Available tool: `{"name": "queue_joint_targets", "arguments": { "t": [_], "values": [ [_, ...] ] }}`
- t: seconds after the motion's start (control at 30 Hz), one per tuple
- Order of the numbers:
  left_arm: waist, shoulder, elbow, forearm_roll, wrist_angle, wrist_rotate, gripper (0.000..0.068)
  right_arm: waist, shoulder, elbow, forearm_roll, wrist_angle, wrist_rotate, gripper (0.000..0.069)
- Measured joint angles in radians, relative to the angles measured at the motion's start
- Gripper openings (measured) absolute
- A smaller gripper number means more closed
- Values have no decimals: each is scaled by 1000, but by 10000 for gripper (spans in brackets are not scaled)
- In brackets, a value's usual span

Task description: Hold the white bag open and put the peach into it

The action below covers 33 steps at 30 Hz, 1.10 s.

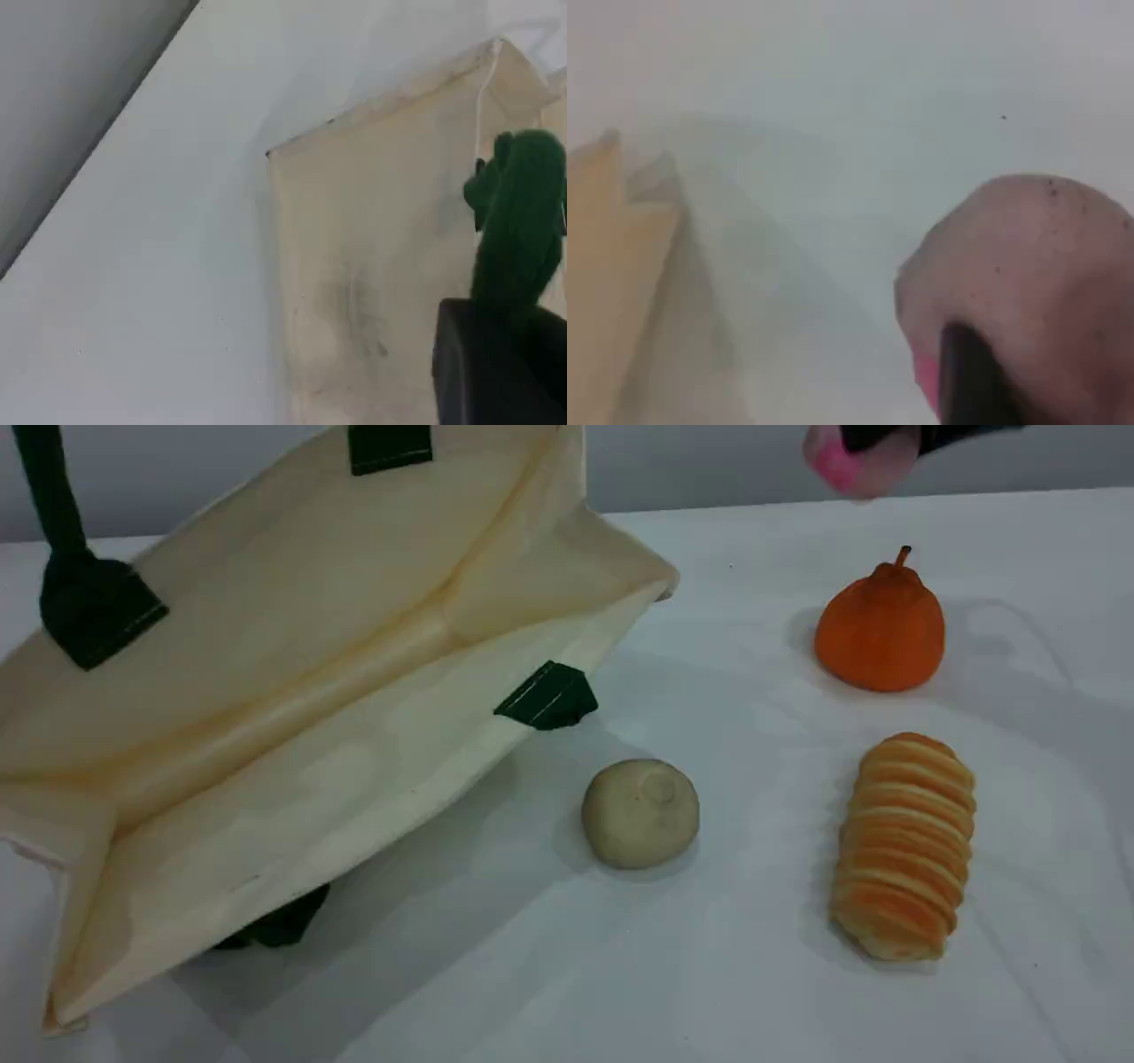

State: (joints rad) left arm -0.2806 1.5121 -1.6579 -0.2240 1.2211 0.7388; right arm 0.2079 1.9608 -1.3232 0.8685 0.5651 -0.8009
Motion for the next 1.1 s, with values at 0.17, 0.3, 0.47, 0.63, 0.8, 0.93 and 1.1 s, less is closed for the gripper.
{"name": "queue_joint_targets", "arguments": {
  "t": [0.17, 0.3, 0.47, 0.63, 0.8, 0.93, 1.1],
  "values": [
    [0, 0, 0, -19, 0, 1, 94, 0, -88, 0, -14, 73, 17, 323],
    [0, 0, 0, -19, 0, 1, 94, 0, -152, 0, -14, 137, 17, 319],
    [0, 0, 0, -19, 0, 1, 94, 0, -209, 0, -58, 207, 70, 315],
    [0, 0, 0, -18, 0, 0, 94, 1, -242, 2, -77, 279, 122, 315],
    [0, 0, 0, -18, 0, 0, 94, 3, -280, 26, -63, 319, 121, 315],
    [0, 0, 0, -18, 0, 0, 94, 3, -332, 88, -35, 287, 104, 315],
    [0, 0, 0, -19, 0, 0, 94, 53, -401, 176, 10, 261, 63, 315]
  ]
}}
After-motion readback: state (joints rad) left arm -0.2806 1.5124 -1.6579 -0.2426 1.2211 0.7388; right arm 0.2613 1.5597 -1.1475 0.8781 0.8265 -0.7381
